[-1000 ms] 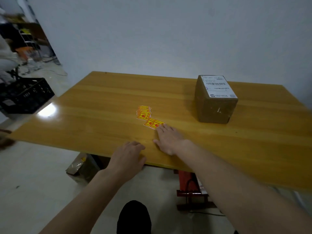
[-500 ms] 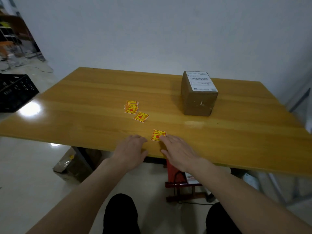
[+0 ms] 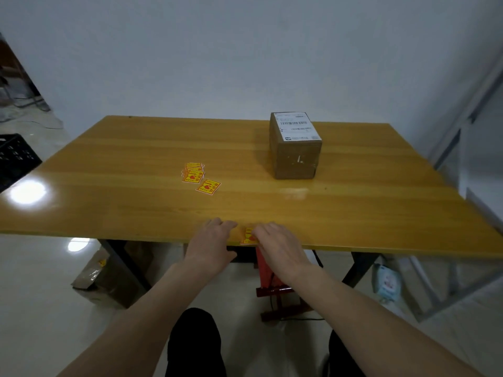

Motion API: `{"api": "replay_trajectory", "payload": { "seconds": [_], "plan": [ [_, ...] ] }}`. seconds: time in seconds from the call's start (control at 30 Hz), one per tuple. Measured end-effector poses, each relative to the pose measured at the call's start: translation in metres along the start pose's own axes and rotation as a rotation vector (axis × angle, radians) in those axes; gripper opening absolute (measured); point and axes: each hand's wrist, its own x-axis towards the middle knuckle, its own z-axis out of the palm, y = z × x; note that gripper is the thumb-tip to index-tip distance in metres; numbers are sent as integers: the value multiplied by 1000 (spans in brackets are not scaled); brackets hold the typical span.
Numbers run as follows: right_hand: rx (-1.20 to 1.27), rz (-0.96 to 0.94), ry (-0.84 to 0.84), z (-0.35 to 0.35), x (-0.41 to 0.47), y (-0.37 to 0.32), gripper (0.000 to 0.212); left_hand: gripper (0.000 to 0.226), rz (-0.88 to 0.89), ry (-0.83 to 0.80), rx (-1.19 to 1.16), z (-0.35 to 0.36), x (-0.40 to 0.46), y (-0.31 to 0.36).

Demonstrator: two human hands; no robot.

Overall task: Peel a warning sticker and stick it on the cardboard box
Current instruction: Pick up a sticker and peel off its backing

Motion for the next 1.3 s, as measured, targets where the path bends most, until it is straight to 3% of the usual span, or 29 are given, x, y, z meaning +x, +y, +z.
{"api": "replay_trajectory", "payload": {
  "seconds": [0.07, 0.23, 0.33, 0.4, 0.5, 0.7, 0.87, 1.0, 1.3],
  "plan": [
    [128, 103, 7, -5, 0, 4, 22, 63, 2, 17, -46, 1, -2, 0],
    [742, 523, 86, -25, 5, 8, 10, 65, -37, 87, -322, 0, -1, 6],
    [993, 623, 111, -39, 11, 6, 11, 67, -112, 41, -662, -7, 1, 19],
    [1082, 646, 108, -46, 13, 4, 4, 51, -146, 43, -912, -13, 2, 28],
    [1121, 656, 123, -50, 14, 1, 2, 7, -210, 176, -1040, -19, 1, 37],
    [951, 637, 249, -56, 18, -7, 22, 9, -227, 517, -818, -22, 1, 47],
    [1172, 592, 189, -68, 20, -24, 37, 7, -73, 682, -525, -18, -3, 52],
    [1254, 633, 136, -73, 22, -25, 22, 12, -22, 685, -436, -16, -5, 54],
    [1290, 640, 122, -71, 19, -23, 21, 15, -49, 657, -468, -17, -7, 54]
  ]
}}
